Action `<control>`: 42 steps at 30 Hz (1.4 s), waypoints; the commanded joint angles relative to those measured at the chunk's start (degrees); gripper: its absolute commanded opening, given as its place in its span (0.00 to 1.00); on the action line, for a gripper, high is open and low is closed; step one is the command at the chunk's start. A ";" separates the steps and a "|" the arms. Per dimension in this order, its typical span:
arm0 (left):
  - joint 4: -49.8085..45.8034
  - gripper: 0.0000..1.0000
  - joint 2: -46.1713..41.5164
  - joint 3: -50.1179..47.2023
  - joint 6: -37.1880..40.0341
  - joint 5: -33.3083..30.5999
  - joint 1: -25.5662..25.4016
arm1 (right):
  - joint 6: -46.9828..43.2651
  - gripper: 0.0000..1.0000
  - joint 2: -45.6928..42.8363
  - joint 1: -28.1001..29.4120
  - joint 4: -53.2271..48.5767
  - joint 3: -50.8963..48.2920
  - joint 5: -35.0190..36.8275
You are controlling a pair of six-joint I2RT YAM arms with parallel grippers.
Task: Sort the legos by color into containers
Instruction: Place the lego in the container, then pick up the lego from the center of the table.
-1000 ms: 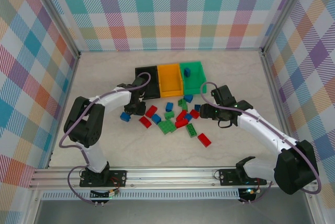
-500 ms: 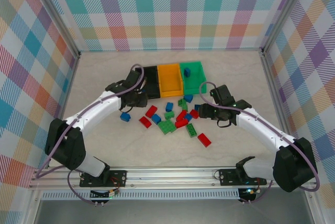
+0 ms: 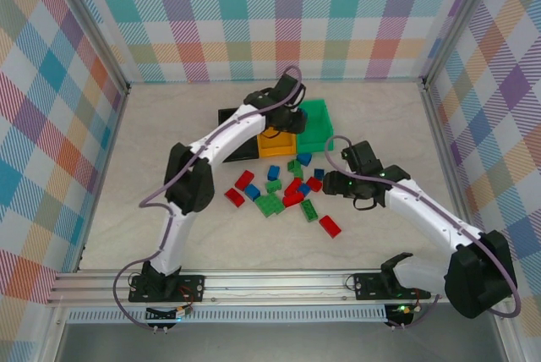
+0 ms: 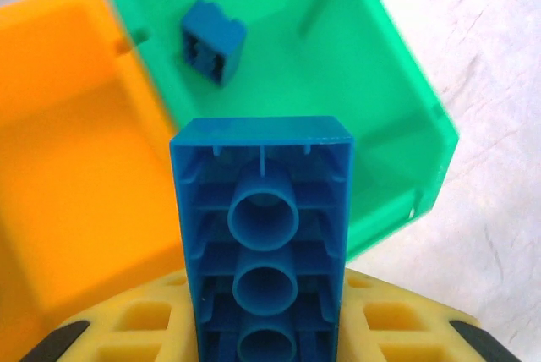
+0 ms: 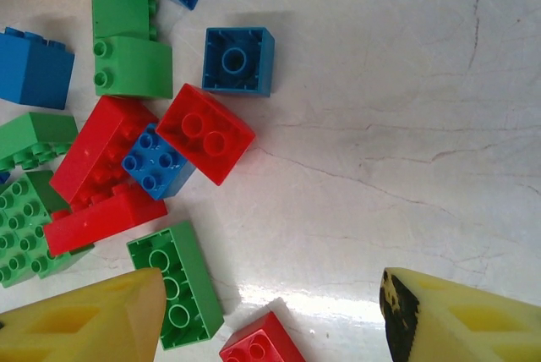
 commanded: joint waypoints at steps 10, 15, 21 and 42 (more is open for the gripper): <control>-3.40 0.65 4.68 9.18 -3.19 5.39 -0.48 | 0.89 0.66 4.68 0.31 -0.41 0.58 -8.87; 2.34 0.65 -6.89 -5.77 -3.21 4.11 -0.52 | -0.87 0.64 7.36 1.25 0.63 0.41 -13.86; 12.85 0.66 -25.59 -32.90 -4.63 -1.50 -0.52 | -2.76 0.64 8.95 4.73 0.34 -0.30 -14.77; 16.01 0.66 -57.01 -76.81 -17.32 -11.75 -0.52 | -2.51 0.32 26.21 11.73 1.72 7.02 -9.81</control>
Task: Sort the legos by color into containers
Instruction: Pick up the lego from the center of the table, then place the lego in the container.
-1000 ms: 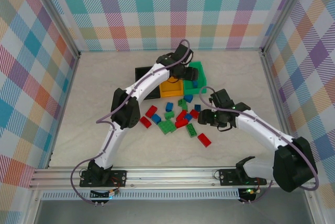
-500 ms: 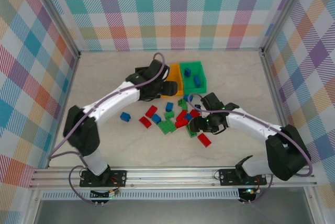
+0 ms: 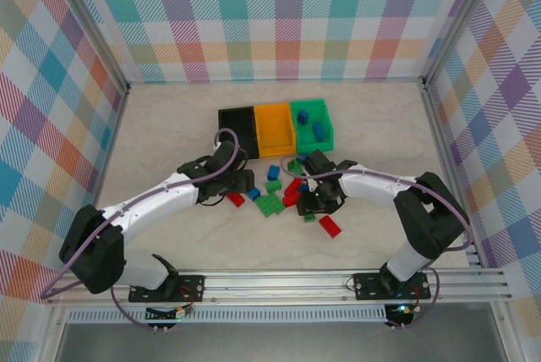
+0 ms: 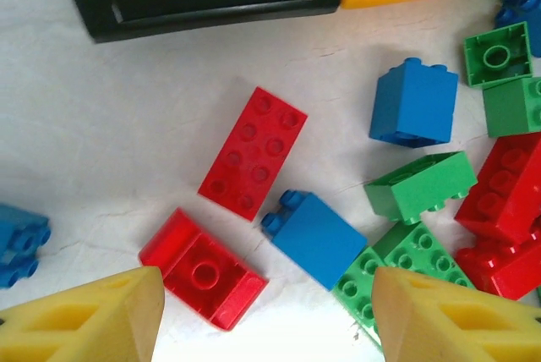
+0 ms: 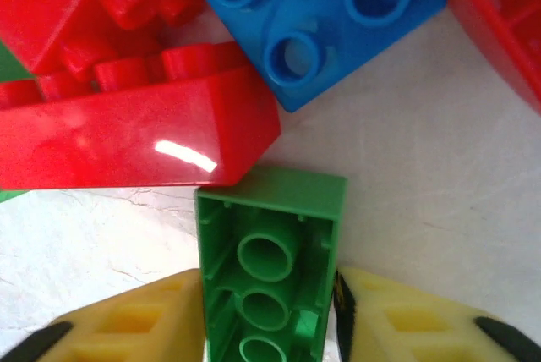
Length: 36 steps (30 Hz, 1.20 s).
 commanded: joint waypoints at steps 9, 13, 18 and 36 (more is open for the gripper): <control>3.22 0.65 -6.40 -10.41 -9.30 0.75 -3.44 | -0.28 0.30 -7.94 0.48 -1.98 4.23 4.34; 3.70 0.65 -5.85 -12.13 -10.66 -0.44 -5.03 | -3.51 0.30 -3.65 0.39 -2.90 13.30 3.89; 3.55 0.65 -4.15 -13.59 -14.19 -1.91 -5.54 | -5.45 0.30 6.33 -0.18 -3.82 27.53 6.98; -0.38 0.66 -5.09 -13.04 -21.21 -5.29 -6.52 | -6.58 0.75 19.72 -3.96 -5.91 46.99 6.32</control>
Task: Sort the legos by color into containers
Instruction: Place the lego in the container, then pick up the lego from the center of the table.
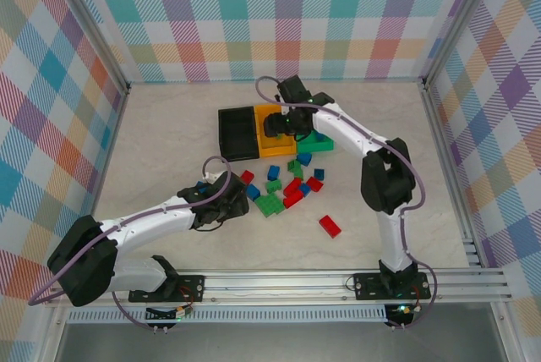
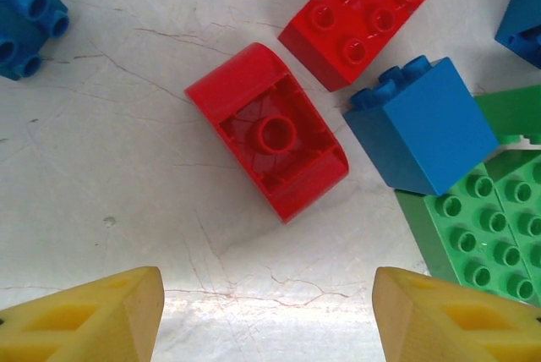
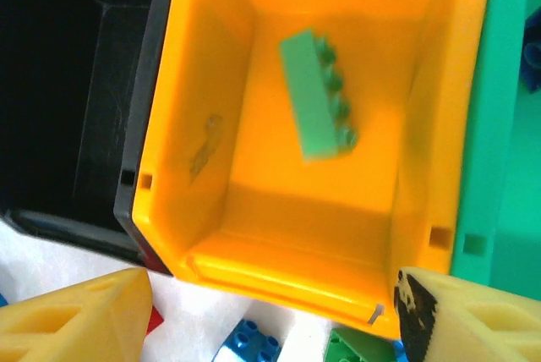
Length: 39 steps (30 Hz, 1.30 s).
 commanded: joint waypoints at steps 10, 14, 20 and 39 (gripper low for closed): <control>-8.06 0.59 6.73 7.01 -4.43 -6.44 -0.38 | 3.62 0.75 -24.77 1.02 8.85 -31.79 -0.71; -4.69 0.60 8.97 8.72 -4.08 -5.22 -0.27 | 4.53 0.75 -29.38 1.00 8.96 -38.38 0.81; -5.72 0.58 15.46 12.80 -3.11 -5.48 0.48 | 4.54 0.75 -32.23 1.00 9.74 -42.30 1.40; -3.97 0.22 21.79 12.74 -2.57 -4.34 3.12 | 3.59 0.75 -33.55 1.04 10.10 -42.54 -0.28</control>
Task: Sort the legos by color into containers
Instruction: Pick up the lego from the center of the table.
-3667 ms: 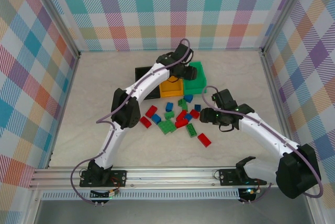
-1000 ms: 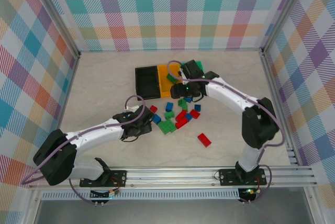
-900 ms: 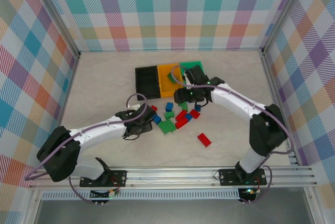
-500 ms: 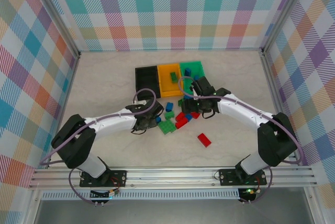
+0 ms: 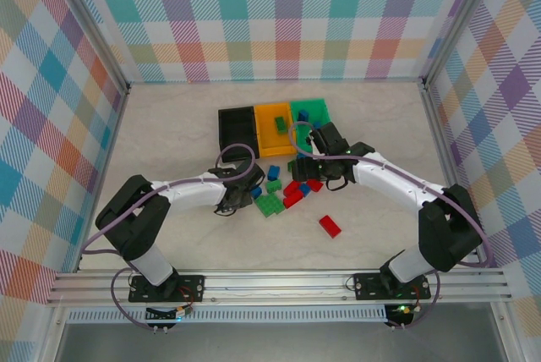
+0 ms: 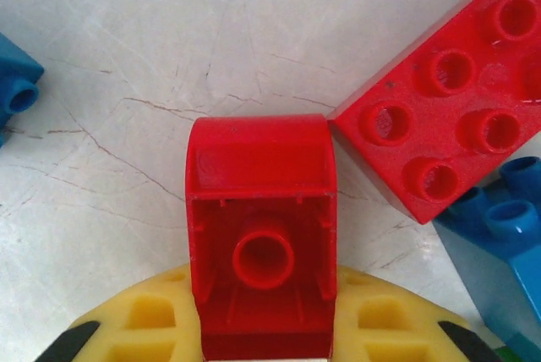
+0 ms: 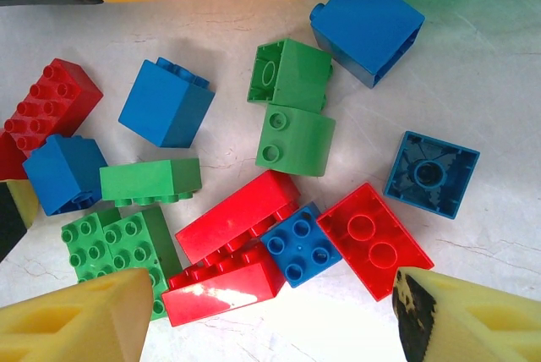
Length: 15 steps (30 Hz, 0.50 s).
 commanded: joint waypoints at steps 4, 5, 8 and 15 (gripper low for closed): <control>-3.28 0.22 -4.65 0.00 0.77 -1.37 0.38 | -0.03 0.75 -2.02 0.28 0.52 -1.07 0.02; -4.21 0.22 -6.18 0.16 1.21 -1.92 0.39 | 0.06 0.76 -2.00 0.30 0.13 -1.41 0.19; -6.06 0.23 -10.06 0.80 3.13 -4.41 0.48 | 0.59 0.76 -2.73 0.32 0.58 -4.35 0.14; -11.68 0.24 -12.23 11.23 12.84 -9.34 1.79 | 2.59 0.76 -5.20 0.30 0.99 -10.30 -0.42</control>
